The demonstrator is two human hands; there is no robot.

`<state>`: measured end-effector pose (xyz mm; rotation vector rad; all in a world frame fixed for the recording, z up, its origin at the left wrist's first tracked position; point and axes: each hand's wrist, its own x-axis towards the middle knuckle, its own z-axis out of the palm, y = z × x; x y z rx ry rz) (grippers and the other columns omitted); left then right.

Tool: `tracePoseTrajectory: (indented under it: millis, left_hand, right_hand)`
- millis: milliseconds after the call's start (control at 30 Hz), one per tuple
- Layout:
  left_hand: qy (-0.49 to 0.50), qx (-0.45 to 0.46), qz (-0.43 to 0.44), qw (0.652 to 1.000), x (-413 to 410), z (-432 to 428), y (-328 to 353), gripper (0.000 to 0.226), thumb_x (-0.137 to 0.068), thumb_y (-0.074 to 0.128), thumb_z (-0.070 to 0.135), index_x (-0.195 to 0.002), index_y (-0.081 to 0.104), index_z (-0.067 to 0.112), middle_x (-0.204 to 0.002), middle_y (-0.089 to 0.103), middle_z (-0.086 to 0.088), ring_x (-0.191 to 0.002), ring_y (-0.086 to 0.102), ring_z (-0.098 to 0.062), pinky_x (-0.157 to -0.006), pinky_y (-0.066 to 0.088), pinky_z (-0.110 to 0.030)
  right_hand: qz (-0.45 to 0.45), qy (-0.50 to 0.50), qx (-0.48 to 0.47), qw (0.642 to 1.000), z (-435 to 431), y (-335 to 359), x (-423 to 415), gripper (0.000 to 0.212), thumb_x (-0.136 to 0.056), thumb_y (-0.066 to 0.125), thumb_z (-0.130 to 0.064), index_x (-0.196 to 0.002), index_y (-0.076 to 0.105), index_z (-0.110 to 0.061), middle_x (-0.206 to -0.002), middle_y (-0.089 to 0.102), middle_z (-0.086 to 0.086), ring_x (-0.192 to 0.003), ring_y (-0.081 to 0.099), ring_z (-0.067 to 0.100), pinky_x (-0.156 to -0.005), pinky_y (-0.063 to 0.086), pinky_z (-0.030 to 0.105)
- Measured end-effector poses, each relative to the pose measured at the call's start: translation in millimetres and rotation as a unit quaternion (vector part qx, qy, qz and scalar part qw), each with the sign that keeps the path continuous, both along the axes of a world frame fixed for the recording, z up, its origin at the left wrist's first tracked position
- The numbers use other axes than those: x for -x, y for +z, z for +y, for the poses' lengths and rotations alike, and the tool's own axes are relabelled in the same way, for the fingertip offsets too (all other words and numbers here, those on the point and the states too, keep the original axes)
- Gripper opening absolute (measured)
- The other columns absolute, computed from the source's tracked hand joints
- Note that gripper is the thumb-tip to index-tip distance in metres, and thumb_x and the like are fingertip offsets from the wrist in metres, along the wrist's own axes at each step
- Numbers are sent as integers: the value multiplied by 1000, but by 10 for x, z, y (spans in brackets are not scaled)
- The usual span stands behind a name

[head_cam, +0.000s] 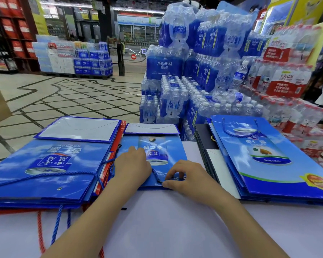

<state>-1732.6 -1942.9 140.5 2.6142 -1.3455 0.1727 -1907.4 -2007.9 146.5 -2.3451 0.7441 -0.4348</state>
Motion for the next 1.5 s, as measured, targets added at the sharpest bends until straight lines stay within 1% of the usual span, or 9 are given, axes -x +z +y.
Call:
tracePoseTrajectory:
  millis: [267,367,467,600,800,967,1133,1300,1500]
  left_hand:
    - [-9,10,0,1000,-7,36,31,18,-92,45,29,-102,51,15,-105,52,-5,-85,50,-25,-67,37,-33]
    - [-111,50,8,993,-51,20,19,18,-89,49,28,-105,56,25,-105,52,4,-103,47,-19,-88,34,-35]
    - [-262,119,164,944,48,29,17,24,-89,56,20,-110,63,29,-110,61,14,-111,48,-7,-100,34,-30]
    - [-325,144,184,916,142,-3,8,13,-91,64,22,-100,73,25,-92,67,16,-88,51,7,-85,39,-22]
    - [-337,137,156,918,131,9,11,8,-94,60,24,-96,67,26,-90,61,14,-91,46,-4,-83,38,-20]
    - [-344,119,168,916,88,12,17,8,-97,55,18,-98,63,19,-93,62,7,-88,55,-9,-82,47,-30]
    - [-342,135,163,916,80,-6,44,13,-96,57,16,-101,69,20,-88,58,18,-82,53,2,-75,39,-9]
    - [-312,151,245,906,104,6,62,13,-92,65,18,-98,65,29,-88,66,16,-85,59,-2,-76,45,-14]
    - [-331,106,200,916,111,11,73,8,-92,64,20,-92,71,24,-89,66,11,-83,57,-3,-74,43,-14]
  right_hand:
    - [4,-10,35,999,-28,-30,-44,7,-90,68,-29,-86,71,-24,-82,57,-14,-75,51,-2,-68,38,12]
    - [12,-50,50,997,-105,-28,-17,9,-94,63,-28,-90,70,-22,-88,64,-9,-83,56,7,-77,46,23]
    - [-7,-88,29,996,-154,-24,1,10,-94,62,-25,-86,69,-23,-83,67,-8,-81,60,10,-76,49,26]
    - [-22,-102,-8,995,-174,-29,13,13,-93,63,-26,-86,71,-20,-77,68,-6,-78,64,12,-75,52,29]
    - [-23,-94,-5,995,-147,-14,27,11,-93,63,-29,-91,70,-21,-85,68,-8,-78,61,4,-69,48,17]
    - [120,-13,124,985,-122,63,108,32,-89,61,-48,-110,68,-24,-108,61,-5,-103,51,13,-91,45,32]
    - [164,23,70,984,-202,126,229,45,-85,67,-49,-124,64,-28,-124,59,-14,-105,52,6,-96,44,26]
    - [127,-16,46,991,-208,173,276,31,-81,74,-46,-105,74,-26,-103,68,-10,-91,61,5,-84,51,24]
    - [124,-29,54,990,-181,215,279,21,-79,77,-46,-86,76,-26,-88,70,-11,-86,61,4,-83,53,28]
